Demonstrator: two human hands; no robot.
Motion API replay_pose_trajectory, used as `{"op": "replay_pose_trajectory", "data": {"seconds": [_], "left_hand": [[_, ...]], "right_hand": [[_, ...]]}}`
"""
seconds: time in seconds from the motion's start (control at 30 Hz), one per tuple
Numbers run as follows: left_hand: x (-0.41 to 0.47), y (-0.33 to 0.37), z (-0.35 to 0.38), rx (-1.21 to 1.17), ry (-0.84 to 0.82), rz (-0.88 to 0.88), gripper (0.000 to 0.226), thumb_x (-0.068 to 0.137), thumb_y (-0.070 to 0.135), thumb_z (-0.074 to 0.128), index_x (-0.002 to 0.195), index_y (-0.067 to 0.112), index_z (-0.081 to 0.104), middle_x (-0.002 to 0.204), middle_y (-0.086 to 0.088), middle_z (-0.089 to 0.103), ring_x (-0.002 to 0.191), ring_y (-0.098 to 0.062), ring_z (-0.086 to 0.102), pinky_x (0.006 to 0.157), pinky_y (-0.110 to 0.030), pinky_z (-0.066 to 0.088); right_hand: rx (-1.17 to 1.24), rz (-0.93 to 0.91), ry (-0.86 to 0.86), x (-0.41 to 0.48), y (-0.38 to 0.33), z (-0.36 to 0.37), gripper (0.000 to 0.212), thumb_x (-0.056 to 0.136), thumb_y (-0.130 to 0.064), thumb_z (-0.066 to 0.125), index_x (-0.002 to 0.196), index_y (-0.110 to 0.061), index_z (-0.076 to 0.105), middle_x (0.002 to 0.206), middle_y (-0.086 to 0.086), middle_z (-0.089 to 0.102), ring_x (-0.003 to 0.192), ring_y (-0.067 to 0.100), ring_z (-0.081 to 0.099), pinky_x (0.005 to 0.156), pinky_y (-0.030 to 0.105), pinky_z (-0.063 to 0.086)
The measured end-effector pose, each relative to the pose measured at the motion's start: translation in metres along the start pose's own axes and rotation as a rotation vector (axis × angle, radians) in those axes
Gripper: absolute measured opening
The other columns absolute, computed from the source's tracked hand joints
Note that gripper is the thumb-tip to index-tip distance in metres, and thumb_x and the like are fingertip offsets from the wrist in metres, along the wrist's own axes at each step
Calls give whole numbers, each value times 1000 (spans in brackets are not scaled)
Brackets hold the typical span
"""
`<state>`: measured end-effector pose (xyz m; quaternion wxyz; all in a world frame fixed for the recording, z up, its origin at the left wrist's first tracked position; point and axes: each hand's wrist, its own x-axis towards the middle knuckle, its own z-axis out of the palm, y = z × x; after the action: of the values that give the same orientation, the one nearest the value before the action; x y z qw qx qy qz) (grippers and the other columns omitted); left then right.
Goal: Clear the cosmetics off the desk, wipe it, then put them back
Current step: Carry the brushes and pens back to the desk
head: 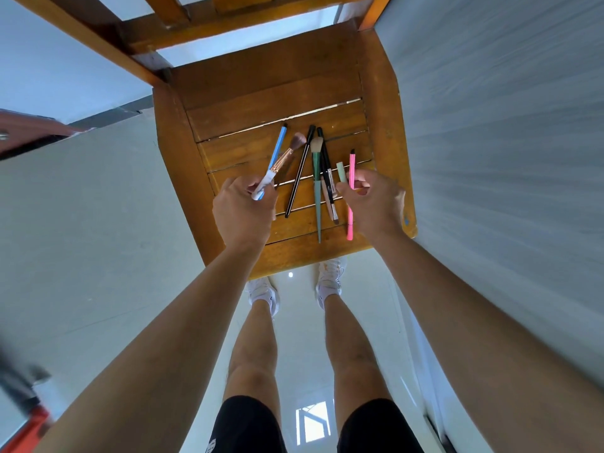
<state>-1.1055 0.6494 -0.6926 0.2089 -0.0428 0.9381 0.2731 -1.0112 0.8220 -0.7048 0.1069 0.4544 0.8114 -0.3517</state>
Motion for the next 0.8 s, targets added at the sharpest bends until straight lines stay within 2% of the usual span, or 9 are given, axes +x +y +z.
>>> {"op": "replay_pose_trajectory", "data": {"seconds": [0.1,0.23,0.37,0.4,0.47,0.53,0.63,0.7,0.8], "left_hand": [[-6,6,-13,-45,21,-3,28,90,34,69,110,15,76,100,0,73,78,-13,60,57,-13,34],[-20,31,-50,-84,67,-6,23,91,32,68,106,16,77,94,3,73,73,-12,58,57,-11,34],[-41,70,-113,-167,137,-44,20,90,29,69,102,15,77,89,0,73,73,-17,62,60,-17,42],[-47,82,-130,-191,161,-52,19,90,29,69,101,16,77,89,0,73,73,-16,62,61,-17,42],[-63,109,-174,-249,221,-35,20,90,29,69,102,16,77,88,1,72,72,-14,61,62,-16,42],[-83,131,-222,-281,293,9,21,90,31,69,101,15,77,86,4,71,71,-12,61,62,-19,46],[-114,149,-286,-327,422,68,19,88,30,71,98,16,77,83,3,72,71,-13,63,65,-25,53],[-139,151,-325,-370,526,82,16,87,26,73,98,15,77,81,5,70,70,-12,63,64,-21,51],[-176,144,-377,-424,641,75,11,86,23,74,95,16,76,75,14,66,70,-4,63,61,-11,46]], "right_hand": [[17,-5,-3,-5,-7,-10,33,91,-38,73,112,-14,74,99,2,75,80,14,68,59,14,43],[81,-5,20,-18,-33,-42,38,92,-39,71,119,-14,72,105,1,75,84,13,69,66,21,51],[149,-76,19,-41,-81,-95,31,92,-43,68,111,-19,74,95,-3,75,79,9,69,69,29,60],[160,-105,17,-47,-95,-110,27,92,-45,68,106,-23,75,89,-7,74,76,5,68,65,26,58],[195,-191,28,-66,-132,-148,17,91,-47,68,96,-31,71,76,-21,66,67,-5,65,54,8,47],[242,-284,13,-90,-169,-182,10,91,-47,67,92,-37,65,72,-27,61,72,-17,61,48,0,39],[254,-415,-41,-123,-217,-218,13,91,-52,65,97,-41,66,78,-26,65,72,-8,64,53,5,45],[263,-521,-101,-146,-247,-231,19,91,-51,65,103,-37,70,80,-25,66,71,-5,64,56,7,49],[262,-665,-168,-189,-296,-242,27,92,-48,65,110,-28,72,83,-23,63,70,-2,61,49,2,42]]}}
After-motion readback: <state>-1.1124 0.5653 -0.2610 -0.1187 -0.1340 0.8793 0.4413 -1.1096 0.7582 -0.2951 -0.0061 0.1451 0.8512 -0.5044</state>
